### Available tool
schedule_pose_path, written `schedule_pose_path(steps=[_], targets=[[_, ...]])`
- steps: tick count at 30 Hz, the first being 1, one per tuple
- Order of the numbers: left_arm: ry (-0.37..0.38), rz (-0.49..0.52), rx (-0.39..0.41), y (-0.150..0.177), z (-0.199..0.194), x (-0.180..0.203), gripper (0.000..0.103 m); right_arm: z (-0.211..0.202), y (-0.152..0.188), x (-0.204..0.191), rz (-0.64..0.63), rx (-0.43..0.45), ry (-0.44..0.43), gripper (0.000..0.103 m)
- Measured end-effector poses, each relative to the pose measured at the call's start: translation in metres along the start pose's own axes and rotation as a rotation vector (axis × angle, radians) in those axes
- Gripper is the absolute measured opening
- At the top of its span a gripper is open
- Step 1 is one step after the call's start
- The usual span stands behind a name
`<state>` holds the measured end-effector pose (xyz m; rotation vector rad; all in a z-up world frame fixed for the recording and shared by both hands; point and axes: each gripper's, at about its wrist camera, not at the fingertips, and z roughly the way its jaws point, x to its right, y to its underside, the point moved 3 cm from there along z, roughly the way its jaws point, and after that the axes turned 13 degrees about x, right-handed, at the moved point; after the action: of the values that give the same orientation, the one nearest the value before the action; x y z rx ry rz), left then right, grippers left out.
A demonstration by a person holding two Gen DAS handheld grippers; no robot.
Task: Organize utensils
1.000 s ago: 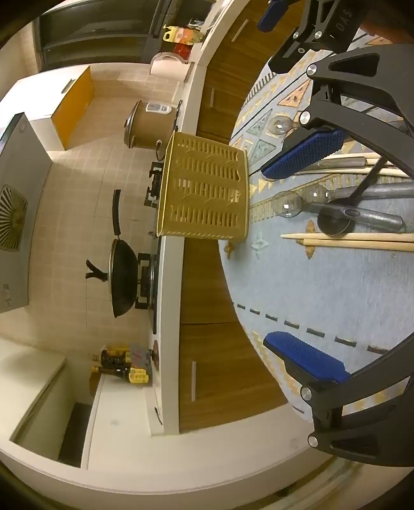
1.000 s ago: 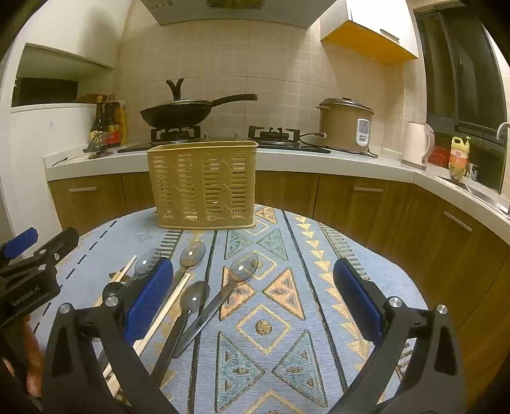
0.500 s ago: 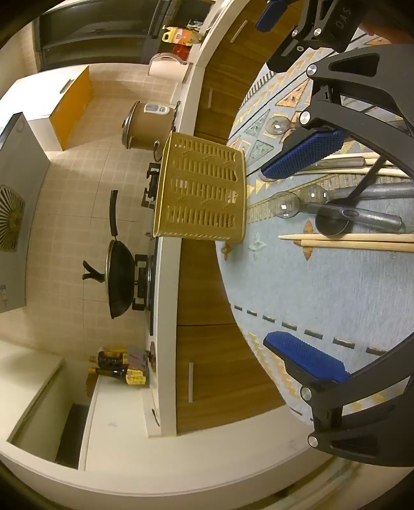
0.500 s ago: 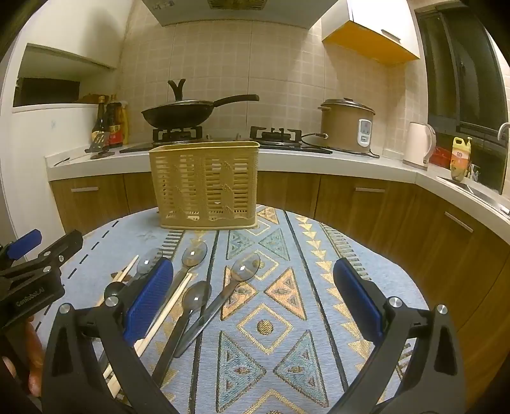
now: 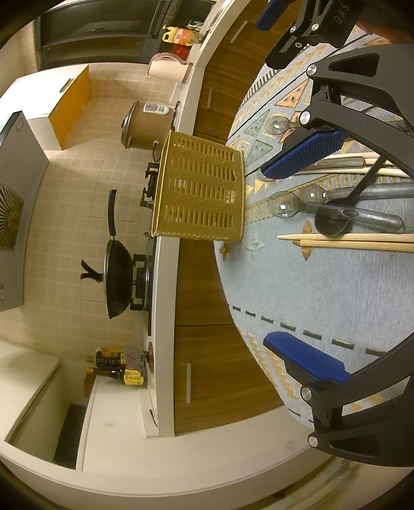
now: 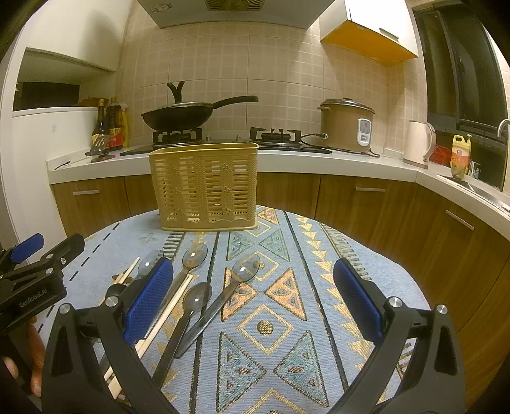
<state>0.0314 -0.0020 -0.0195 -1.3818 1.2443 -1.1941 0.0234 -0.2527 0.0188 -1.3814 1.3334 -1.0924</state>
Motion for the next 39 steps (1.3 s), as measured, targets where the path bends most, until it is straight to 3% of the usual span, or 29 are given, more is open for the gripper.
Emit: schedule_pose_path(steps=[39], targets=[[0.002,-0.002,-0.014,0.0029,-0.0010,0.0026,0.094,0.0003,0.0013,-0.0026,-0.005,-0.003,-0.002,0.096]])
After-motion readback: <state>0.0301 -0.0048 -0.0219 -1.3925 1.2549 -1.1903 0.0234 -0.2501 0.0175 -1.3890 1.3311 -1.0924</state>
